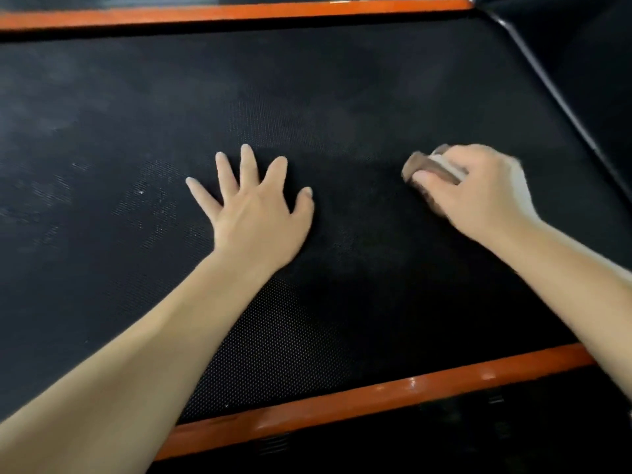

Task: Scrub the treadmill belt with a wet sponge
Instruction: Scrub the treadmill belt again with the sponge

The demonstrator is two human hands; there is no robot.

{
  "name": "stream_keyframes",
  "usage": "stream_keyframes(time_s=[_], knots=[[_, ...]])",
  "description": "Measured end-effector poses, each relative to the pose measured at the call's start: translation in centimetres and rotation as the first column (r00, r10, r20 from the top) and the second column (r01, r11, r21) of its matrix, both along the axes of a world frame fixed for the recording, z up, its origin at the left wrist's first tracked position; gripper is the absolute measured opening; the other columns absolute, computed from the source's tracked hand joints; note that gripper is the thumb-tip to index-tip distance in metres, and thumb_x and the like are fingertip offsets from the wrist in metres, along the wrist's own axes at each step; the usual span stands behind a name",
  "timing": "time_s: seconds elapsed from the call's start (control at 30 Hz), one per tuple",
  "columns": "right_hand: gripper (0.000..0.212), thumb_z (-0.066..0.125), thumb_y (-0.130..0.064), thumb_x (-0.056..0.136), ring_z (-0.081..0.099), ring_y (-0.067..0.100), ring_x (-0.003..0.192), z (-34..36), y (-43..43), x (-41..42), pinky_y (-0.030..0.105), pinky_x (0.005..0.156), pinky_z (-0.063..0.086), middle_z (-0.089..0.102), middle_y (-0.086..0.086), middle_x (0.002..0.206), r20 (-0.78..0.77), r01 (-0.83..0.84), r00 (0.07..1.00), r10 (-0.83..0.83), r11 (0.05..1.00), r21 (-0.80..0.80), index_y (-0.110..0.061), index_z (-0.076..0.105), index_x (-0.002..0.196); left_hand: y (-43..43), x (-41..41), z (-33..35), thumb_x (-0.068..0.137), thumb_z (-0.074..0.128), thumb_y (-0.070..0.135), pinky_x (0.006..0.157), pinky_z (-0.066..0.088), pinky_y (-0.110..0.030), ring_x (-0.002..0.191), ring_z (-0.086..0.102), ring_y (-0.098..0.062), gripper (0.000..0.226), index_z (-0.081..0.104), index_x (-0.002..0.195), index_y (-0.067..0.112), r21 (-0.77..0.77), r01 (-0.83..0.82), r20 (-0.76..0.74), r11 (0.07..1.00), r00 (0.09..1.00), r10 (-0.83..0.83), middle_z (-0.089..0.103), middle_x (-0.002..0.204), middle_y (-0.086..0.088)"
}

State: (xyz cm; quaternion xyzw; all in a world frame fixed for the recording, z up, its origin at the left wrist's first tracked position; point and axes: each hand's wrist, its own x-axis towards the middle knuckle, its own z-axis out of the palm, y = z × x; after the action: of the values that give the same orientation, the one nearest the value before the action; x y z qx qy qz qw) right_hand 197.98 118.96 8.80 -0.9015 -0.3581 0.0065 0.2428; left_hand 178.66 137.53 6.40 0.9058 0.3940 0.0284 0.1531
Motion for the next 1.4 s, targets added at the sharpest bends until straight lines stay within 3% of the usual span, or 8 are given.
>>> stream_keyframes(time_s=[0.17,0.37,0.53,0.73,0.87,1.07,1.23,1.4], knots=[[0.034,0.068,-0.051,0.086,0.048,0.011,0.059,-1.2,0.4,-2.1,0.036,0.068,0.041,0.049,-0.008,0.067,0.033,-0.313,0.949,0.312,0.950,0.019,-0.023,0.063,0.067,-0.3,0.3,-1.4,0.096,0.020,0.066,0.116,-0.007,-0.074,0.156,-0.008,-0.042,0.070,0.020,0.158,0.033,0.089,0.009,-0.015,0.996,1.000,-0.007,0.003,0.171,-0.013],[0.044,0.060,-0.055,0.088,0.059,0.023,0.073,-0.7,5.3,4.1,0.039,0.069,0.050,0.063,-0.001,0.077,0.081,-0.013,0.997,0.009,0.999,0.049,-0.016,0.053,0.070,-0.3,0.5,-1.6,0.094,0.017,0.068,0.118,-0.005,-0.072,0.156,-0.006,-0.040,0.074,0.019,0.160,0.034,0.105,0.000,-0.034,0.994,0.999,0.003,0.005,0.171,-0.012],[0.033,0.066,-0.050,0.087,0.052,0.017,0.065,-1.3,2.0,0.4,0.035,0.067,0.044,0.051,-0.005,0.075,0.027,-0.403,0.915,0.403,0.915,-0.005,-0.017,0.072,0.087,-0.5,0.5,-1.6,0.095,0.019,0.066,0.118,-0.003,-0.073,0.156,-0.004,-0.042,0.073,0.021,0.159,0.032,0.116,-0.003,-0.024,0.993,1.000,0.006,0.008,0.171,-0.013],[0.033,0.060,-0.052,0.082,0.064,0.028,0.086,-0.2,10.4,9.5,0.041,0.075,0.053,0.067,0.001,0.086,0.079,0.016,0.997,-0.016,1.000,-0.004,-0.021,0.068,0.092,-0.4,0.8,-1.2,0.097,0.014,0.060,0.118,-0.002,-0.073,0.156,-0.002,-0.042,0.068,0.020,0.161,0.037,0.124,0.107,-0.036,0.986,0.994,-0.103,0.010,0.172,-0.008],[0.026,0.062,-0.050,0.088,0.057,0.021,0.080,-1.1,12.3,7.4,0.037,0.072,0.046,0.061,-0.004,0.086,0.055,-0.263,0.963,0.265,0.964,-0.038,-0.024,0.063,0.085,-0.6,2.1,-0.6,0.093,0.009,0.068,0.115,-0.010,-0.074,0.156,-0.012,-0.040,0.074,0.011,0.161,0.039,0.077,0.071,-0.091,0.995,0.994,-0.064,-0.001,0.172,-0.009],[0.024,0.058,-0.047,0.092,0.063,0.029,0.098,-0.2,15.7,13.8,0.044,0.088,0.049,0.065,0.000,0.096,0.158,0.158,0.975,-0.154,0.987,-0.009,-0.024,0.063,0.094,-2.2,3.3,-1.6,0.094,0.013,0.071,0.115,-0.009,-0.075,0.155,-0.012,-0.044,0.079,0.014,0.162,0.031,0.117,0.002,-0.046,0.993,0.999,0.004,0.001,0.171,-0.018],[0.027,0.066,-0.047,0.092,0.056,0.023,0.086,-1.2,16.1,12.0,0.037,0.073,0.047,0.061,0.001,0.097,0.119,-0.152,0.981,0.151,0.988,-0.002,-0.024,0.071,0.105,-2.2,3.2,-1.8,0.096,0.017,0.069,0.116,-0.005,-0.075,0.155,-0.006,-0.047,0.078,0.021,0.162,0.028,0.144,0.007,-0.036,0.989,0.999,-0.001,0.009,0.169,-0.021],[0.029,0.062,-0.047,0.091,0.065,0.028,0.093,0.1,19.2,16.1,0.036,0.075,0.046,0.064,-0.001,0.091,0.101,0.135,0.985,-0.140,0.989,0.059,-0.021,0.069,0.100,-2.3,3.3,-1.7,0.096,0.018,0.068,0.117,-0.001,-0.074,0.155,-0.004,-0.046,0.077,0.022,0.162,0.029,0.150,0.004,-0.039,0.989,0.999,0.002,0.011,0.169,-0.021]])
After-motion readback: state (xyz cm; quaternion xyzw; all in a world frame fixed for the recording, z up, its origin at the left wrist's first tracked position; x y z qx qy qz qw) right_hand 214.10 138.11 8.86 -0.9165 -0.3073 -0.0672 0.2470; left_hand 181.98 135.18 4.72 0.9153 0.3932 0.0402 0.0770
